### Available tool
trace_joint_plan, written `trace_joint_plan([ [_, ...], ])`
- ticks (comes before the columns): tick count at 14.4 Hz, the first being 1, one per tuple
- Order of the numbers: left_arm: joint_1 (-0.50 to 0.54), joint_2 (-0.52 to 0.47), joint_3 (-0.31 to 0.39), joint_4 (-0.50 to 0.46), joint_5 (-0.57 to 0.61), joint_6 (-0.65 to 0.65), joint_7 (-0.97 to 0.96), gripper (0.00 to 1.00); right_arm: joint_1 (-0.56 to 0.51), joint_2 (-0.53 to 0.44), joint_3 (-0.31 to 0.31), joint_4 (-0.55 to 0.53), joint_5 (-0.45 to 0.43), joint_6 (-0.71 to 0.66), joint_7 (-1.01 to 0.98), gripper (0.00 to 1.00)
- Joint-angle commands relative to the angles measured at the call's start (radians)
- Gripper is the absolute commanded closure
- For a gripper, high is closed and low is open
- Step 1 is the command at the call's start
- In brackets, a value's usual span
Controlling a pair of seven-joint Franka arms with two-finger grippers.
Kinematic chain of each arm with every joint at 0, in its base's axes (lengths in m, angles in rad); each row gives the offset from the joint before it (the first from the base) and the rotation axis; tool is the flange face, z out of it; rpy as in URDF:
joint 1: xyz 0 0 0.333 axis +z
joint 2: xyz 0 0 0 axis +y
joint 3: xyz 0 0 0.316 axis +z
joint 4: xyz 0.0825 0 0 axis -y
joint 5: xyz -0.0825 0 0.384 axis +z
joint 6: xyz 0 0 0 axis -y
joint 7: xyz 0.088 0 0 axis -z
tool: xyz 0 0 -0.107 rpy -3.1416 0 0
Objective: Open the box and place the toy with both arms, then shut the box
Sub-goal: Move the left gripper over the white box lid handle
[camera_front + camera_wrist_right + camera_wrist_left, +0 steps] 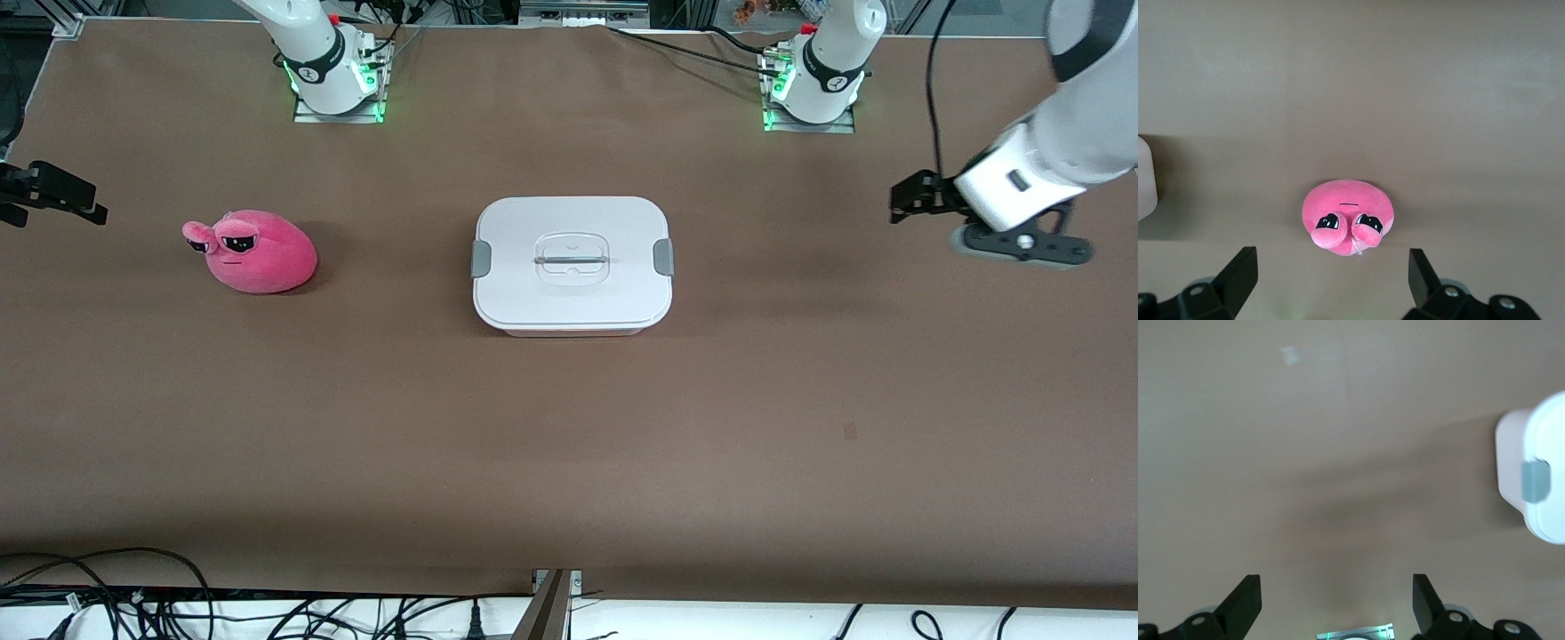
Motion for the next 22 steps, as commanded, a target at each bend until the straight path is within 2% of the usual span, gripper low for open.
trace_joint_plan([
  [1,-0.022,0.05,-0.081,0.02,0.005,-0.009,0.106,0.0,0.013,0.01,-0.013,0.025,-0.018,-0.021,-0.014,0.0],
  [4,-0.03,0.101,-0.223,0.04,0.005,0.003,0.135,0.0,0.013,0.01,-0.013,0.025,-0.018,-0.021,-0.014,0.0],
  [8,-0.045,0.264,-0.398,0.173,0.011,0.025,0.18,0.0,0.013,0.009,-0.013,0.025,-0.018,-0.024,-0.014,0.0],
  [9,-0.056,0.295,-0.421,0.204,0.011,0.043,0.203,0.0,0.013,0.009,-0.013,0.025,-0.018,-0.024,-0.014,0.0],
  [12,-0.136,0.384,-0.425,0.267,0.009,0.109,0.302,0.0,0.015,0.01,-0.013,0.025,-0.018,-0.033,-0.014,0.0],
  [16,-0.217,0.47,-0.422,0.271,0.029,0.295,0.531,0.0,0.021,0.018,-0.011,0.021,-0.017,-0.033,-0.011,0.0],
  [20,-0.261,0.497,-0.423,0.253,0.094,0.381,0.536,0.0,0.015,0.021,-0.014,0.018,-0.007,-0.049,-0.05,0.0],
  [22,-0.269,0.507,-0.419,0.21,0.117,0.439,0.536,0.0,0.016,0.023,-0.013,0.013,-0.009,-0.056,-0.096,0.0],
])
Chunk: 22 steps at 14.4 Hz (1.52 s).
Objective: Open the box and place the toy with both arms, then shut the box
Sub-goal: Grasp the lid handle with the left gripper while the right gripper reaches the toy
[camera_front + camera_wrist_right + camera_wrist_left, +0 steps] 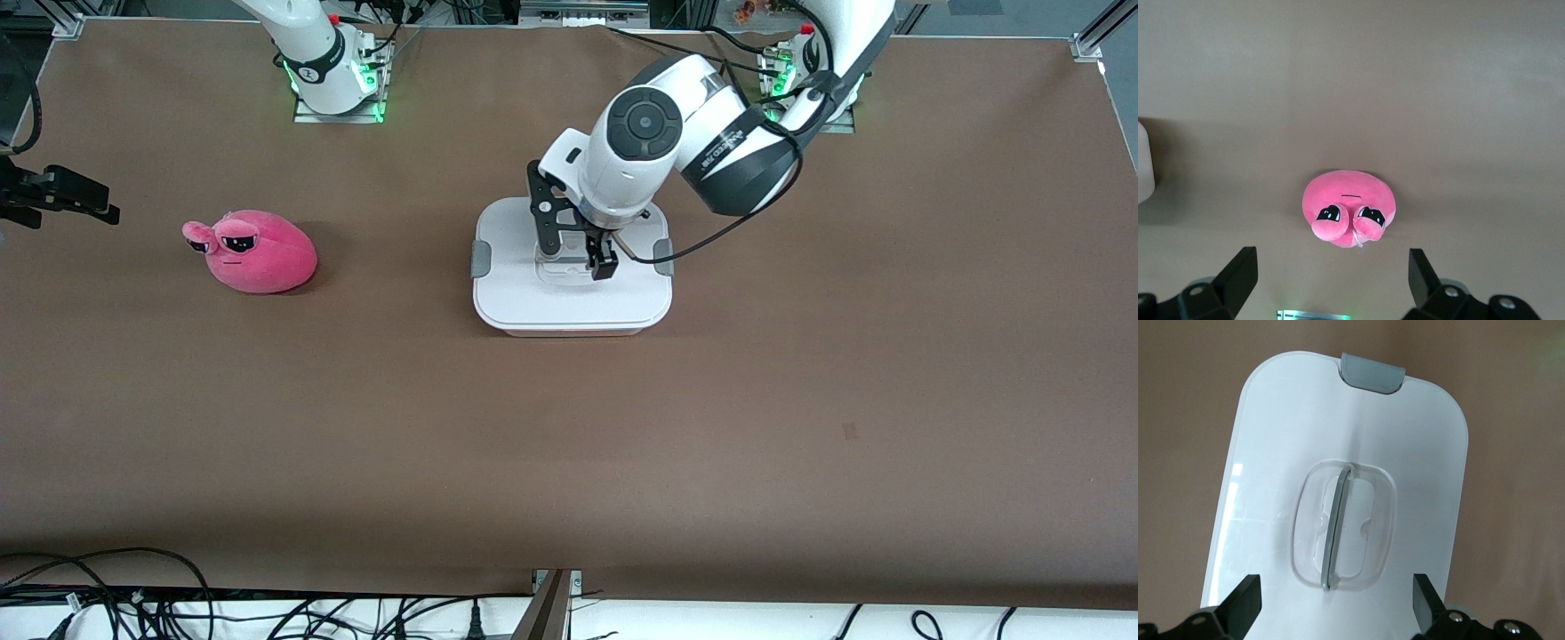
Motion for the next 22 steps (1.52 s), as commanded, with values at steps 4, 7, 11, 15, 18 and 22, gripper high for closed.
trace_joint_plan([
  [4,-0.037,0.075,0.004,-0.02,0.112,0.114,0.019,0.0,0.01,-0.021,0.003,-0.085,-0.004,-0.035,-0.082,0.0],
  [7,-0.045,0.089,0.004,-0.02,0.146,0.122,0.019,0.32,0.014,-0.056,0.032,-0.185,-0.004,-0.006,-0.119,0.0],
  [11,-0.054,0.095,0.004,-0.023,0.146,0.122,0.018,0.9,0.014,-0.122,0.045,-0.369,-0.012,0.136,-0.284,0.0],
  [15,-0.054,0.099,0.001,-0.021,0.145,0.117,0.03,1.0,0.014,-0.124,0.042,-0.498,-0.02,0.241,-0.478,0.0],
  [18,-0.057,0.089,-0.005,-0.02,0.145,0.102,0.033,1.0,0.014,-0.111,0.045,-0.534,-0.026,0.266,-0.646,0.0],
  [22,-0.048,0.043,-0.042,-0.008,0.143,0.018,0.033,1.0,0.014,-0.072,0.045,-0.561,-0.026,0.347,-0.929,0.0],
])
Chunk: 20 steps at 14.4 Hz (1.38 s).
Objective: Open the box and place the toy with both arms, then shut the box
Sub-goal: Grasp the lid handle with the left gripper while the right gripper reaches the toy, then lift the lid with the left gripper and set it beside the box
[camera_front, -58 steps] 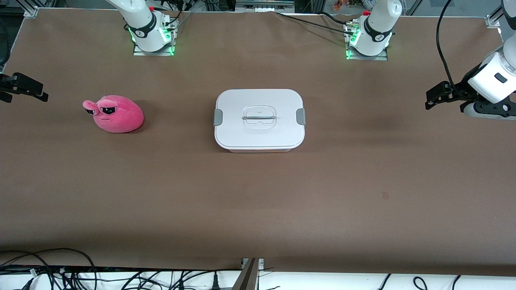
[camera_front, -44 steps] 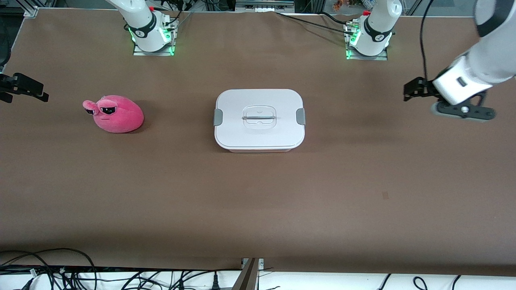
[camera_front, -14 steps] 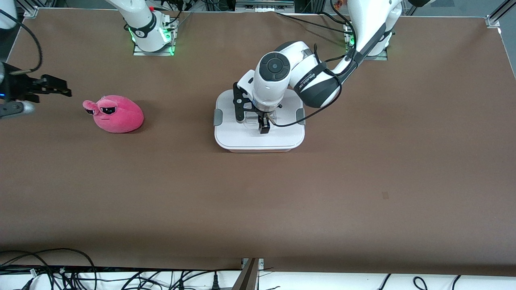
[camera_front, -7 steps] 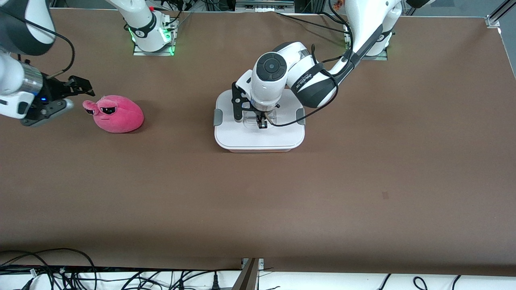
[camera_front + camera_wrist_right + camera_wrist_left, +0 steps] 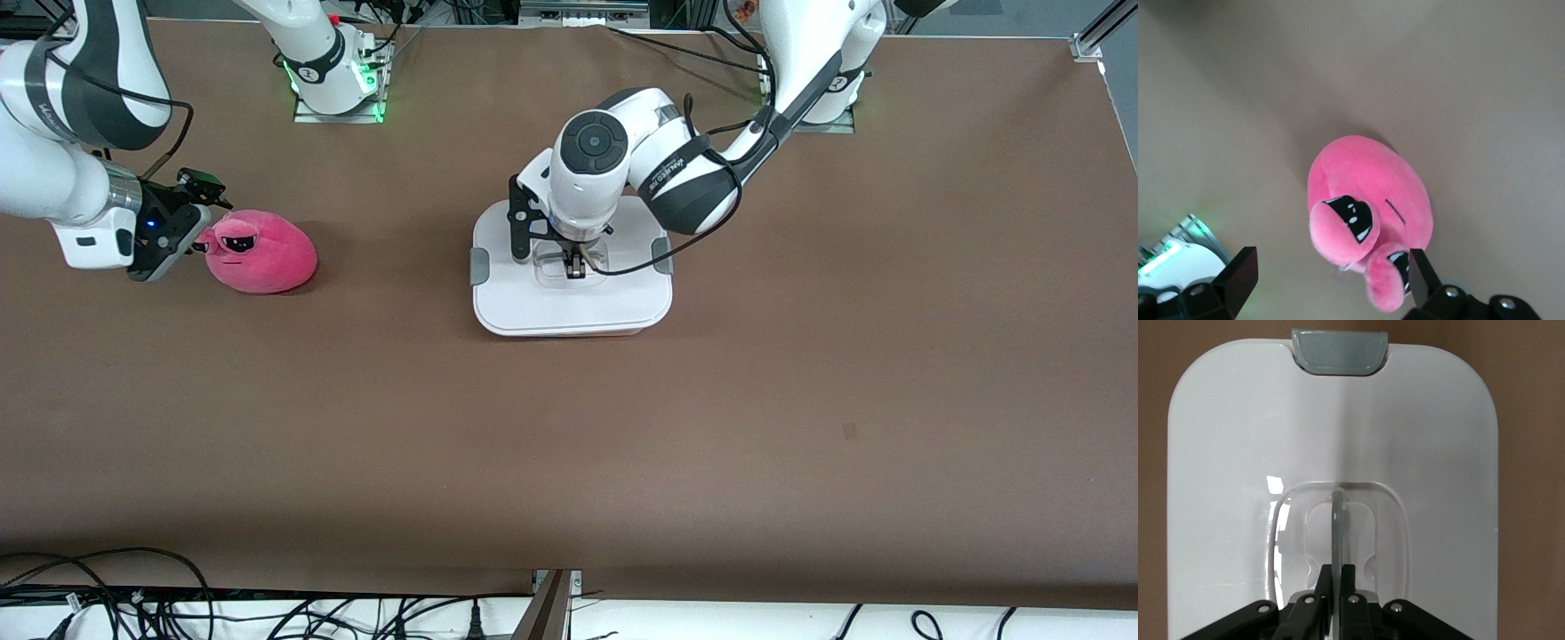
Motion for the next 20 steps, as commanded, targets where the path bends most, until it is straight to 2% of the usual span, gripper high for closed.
trace_joint_plan([
  [1,0.007,-0.062,-0.037,0.014,0.013,-0.085,0.011,1.0,0.004,0.016,0.001,-0.027,-0.017,0.051,-0.193,0.0],
  [3,0.012,-0.112,-0.05,0.022,0.003,-0.137,0.012,1.0,0.004,0.019,0.0,-0.047,-0.017,0.07,-0.312,0.0],
  [5,0.021,-0.143,-0.051,0.077,0.002,-0.237,0.012,1.0,0.0,0.01,-0.016,-0.066,-0.017,0.07,-0.397,0.0],
  [7,0.08,-0.143,-0.052,0.143,0.0,-0.336,0.014,1.0,0.0,0.007,-0.034,-0.083,-0.016,0.074,-0.439,0.0],
  [12,0.293,-0.143,-0.052,0.201,-0.035,-0.502,0.222,1.0,0.0,0.001,-0.036,-0.126,-0.01,0.136,-0.477,0.0],
  [14,0.414,-0.142,-0.049,0.203,-0.037,-0.51,0.364,1.0,0.002,-0.002,-0.036,-0.126,-0.008,0.134,-0.477,0.04],
  [16,0.523,-0.134,-0.049,0.203,-0.038,-0.51,0.502,1.0,0.002,-0.007,-0.034,-0.129,-0.006,0.131,-0.479,0.13],
  [20,0.672,-0.135,-0.046,0.203,-0.06,-0.558,0.731,1.0,0.002,-0.008,-0.036,-0.162,0.0,0.153,-0.479,0.16],
])
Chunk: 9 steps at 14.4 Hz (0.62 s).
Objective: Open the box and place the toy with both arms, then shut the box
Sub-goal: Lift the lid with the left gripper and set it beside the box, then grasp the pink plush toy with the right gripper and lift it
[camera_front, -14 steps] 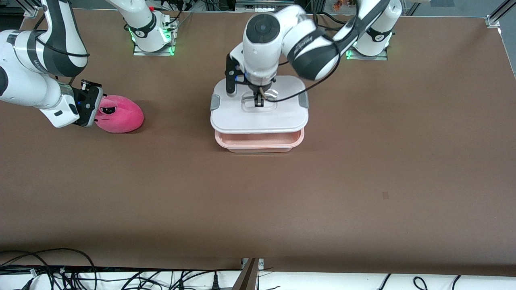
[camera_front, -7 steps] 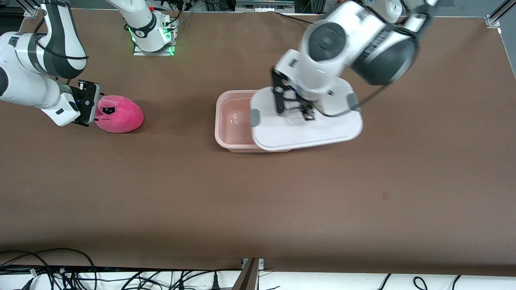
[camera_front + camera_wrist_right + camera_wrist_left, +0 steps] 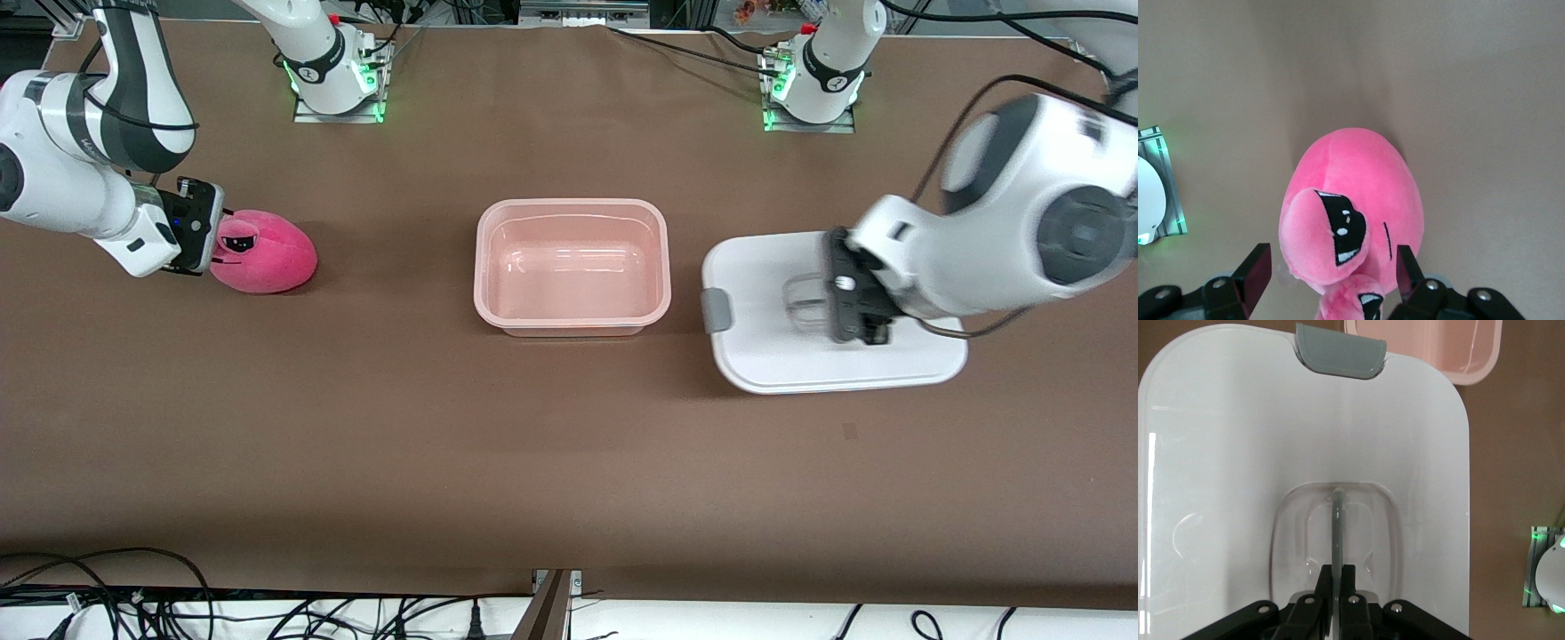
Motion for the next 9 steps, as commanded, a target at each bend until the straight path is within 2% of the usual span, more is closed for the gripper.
trace_joint_plan([
  [1,0.086,0.008,-0.011,0.028,-0.012,-0.041,0.129,1.0,0.001,-0.036,-0.003,-0.058,0.001,0.039,-0.018,0.16],
  [3,0.15,0.025,-0.008,0.022,-0.009,-0.033,0.174,1.0,0.002,-0.044,-0.003,-0.066,0.001,0.039,-0.017,0.16],
  [4,0.163,0.061,-0.005,0.021,-0.001,-0.029,0.182,1.0,0.002,-0.047,-0.003,-0.068,0.001,0.039,-0.017,0.21],
  [5,0.18,0.084,0.001,0.022,-0.004,-0.033,0.2,1.0,0.002,-0.051,-0.003,-0.071,0.001,0.039,-0.017,0.29],
  [9,0.197,0.095,0.001,0.016,0.0,-0.032,0.205,1.0,0.002,-0.044,-0.003,-0.069,0.004,0.056,-0.01,0.82],
])
